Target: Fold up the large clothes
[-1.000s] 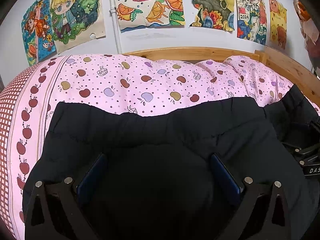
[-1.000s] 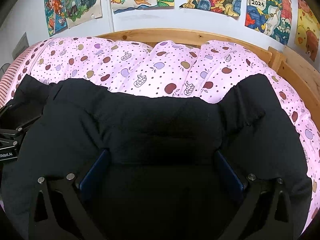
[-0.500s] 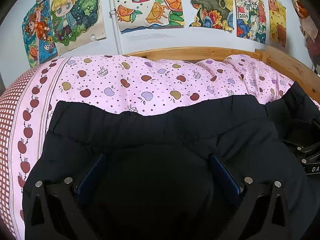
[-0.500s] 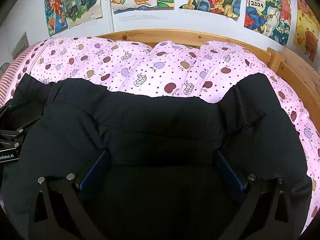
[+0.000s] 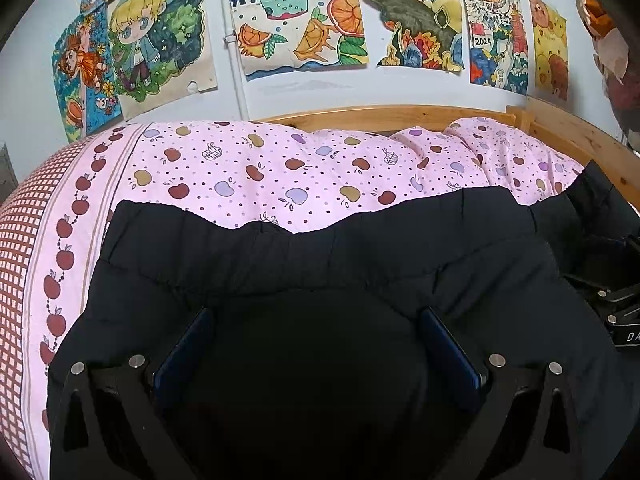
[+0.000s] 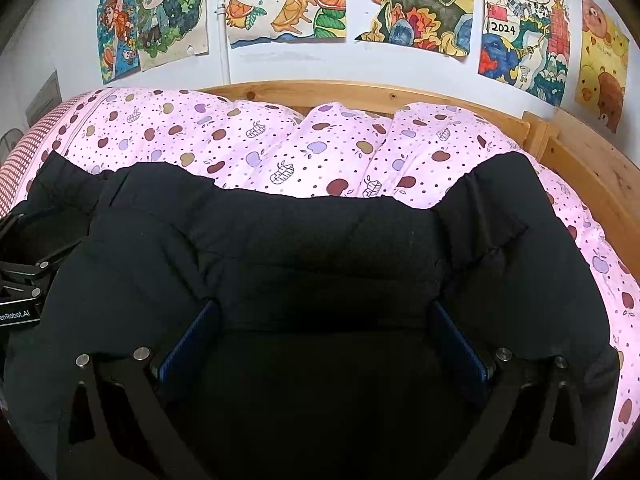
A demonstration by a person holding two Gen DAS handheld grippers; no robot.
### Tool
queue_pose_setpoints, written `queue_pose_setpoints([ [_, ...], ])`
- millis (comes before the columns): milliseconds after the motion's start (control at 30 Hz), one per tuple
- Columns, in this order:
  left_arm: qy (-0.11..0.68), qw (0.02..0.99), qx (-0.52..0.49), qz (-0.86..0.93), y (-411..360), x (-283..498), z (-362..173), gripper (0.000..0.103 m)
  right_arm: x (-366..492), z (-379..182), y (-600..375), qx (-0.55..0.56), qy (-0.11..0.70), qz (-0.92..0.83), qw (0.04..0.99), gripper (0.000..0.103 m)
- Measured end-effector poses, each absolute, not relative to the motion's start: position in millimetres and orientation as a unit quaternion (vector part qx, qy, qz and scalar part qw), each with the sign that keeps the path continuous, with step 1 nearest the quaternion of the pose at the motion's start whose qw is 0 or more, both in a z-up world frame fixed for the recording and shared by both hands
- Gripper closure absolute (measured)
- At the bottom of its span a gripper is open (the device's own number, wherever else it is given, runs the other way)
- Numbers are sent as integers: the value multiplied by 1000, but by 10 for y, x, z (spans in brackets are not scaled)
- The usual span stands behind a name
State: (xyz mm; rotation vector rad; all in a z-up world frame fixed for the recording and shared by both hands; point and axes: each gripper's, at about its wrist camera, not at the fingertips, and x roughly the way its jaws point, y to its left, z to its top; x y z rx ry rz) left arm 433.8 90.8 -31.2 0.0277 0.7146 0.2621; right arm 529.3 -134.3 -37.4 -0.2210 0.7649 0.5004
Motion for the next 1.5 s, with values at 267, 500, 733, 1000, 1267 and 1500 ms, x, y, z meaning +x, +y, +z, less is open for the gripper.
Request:
queue_pose_setpoints([
  [267, 351, 930, -26, 102, 1034, 4242, -163, 0, 5279, -382, -1423, -87, 370, 253, 890, 1],
  [500, 345, 930, -48, 118, 1236, 4039, 44, 0, 5209, -295, -1493, -90, 363, 229, 899, 1],
  [733, 323, 932, -79, 145, 1611, 3738, 231, 0, 5155, -4, -1733, -86, 329, 183, 922, 1],
  [1000, 351, 913, -138, 157, 2203, 3472, 167, 0, 5243, 139, -2314, -57, 344, 152, 925, 1],
  [1267, 388, 897, -179, 110, 2370, 3422, -60, 0, 5452, -122, -2861, 27, 403, 136, 905, 1],
  [1500, 419, 889, -179, 48, 2234, 3480, -193, 0, 5544, -391, -2845, 32, 445, 169, 879, 1],
])
